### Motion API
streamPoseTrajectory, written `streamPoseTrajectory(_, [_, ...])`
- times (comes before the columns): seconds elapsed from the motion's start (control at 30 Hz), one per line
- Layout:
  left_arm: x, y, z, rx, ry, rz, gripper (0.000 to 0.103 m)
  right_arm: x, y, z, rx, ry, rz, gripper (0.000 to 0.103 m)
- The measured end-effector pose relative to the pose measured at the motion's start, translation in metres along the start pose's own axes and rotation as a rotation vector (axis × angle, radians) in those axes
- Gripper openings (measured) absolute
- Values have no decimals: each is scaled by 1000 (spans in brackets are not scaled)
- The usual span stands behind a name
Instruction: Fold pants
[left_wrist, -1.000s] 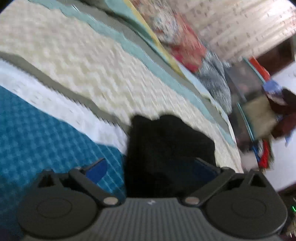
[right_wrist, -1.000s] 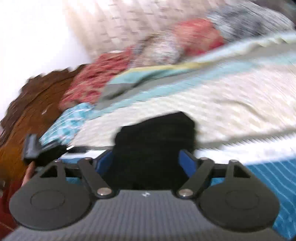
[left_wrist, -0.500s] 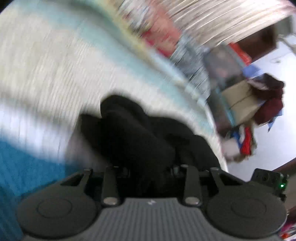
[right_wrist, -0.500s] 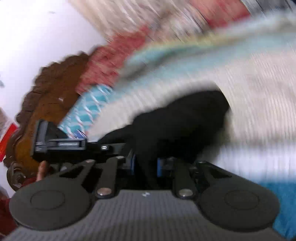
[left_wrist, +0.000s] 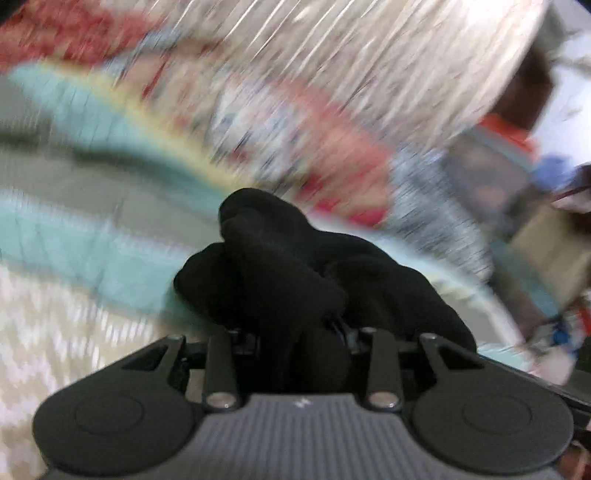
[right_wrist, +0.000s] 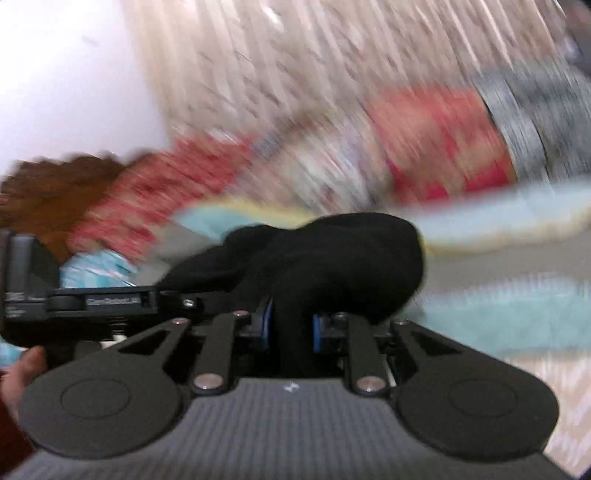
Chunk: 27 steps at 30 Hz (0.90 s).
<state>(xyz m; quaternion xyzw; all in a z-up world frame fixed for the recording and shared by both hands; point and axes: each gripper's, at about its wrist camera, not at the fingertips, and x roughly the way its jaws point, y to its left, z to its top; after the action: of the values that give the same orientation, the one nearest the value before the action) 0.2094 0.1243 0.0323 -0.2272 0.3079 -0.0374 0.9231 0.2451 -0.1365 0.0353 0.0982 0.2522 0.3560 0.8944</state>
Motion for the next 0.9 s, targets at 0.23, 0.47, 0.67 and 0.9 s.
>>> streamPoseTrajectory(0.23, [4,-5,-20,-15,36,152,42,7,-26,-27,216,138,-102,56])
streamPoseTrajectory(0.47, [-72,-48,-34,61,44,300,50,-74,13,-27,211,73,-231,61])
streamPoseTrajectory(0.67, [-149,-76,-83,101,38,334,68,-149,62,-76,230,76,-210,66])
streamPoseTrajectory(0.9, [-210,-101,-127,143,26,374,93,-176,102,-111,248,144,-195,72])
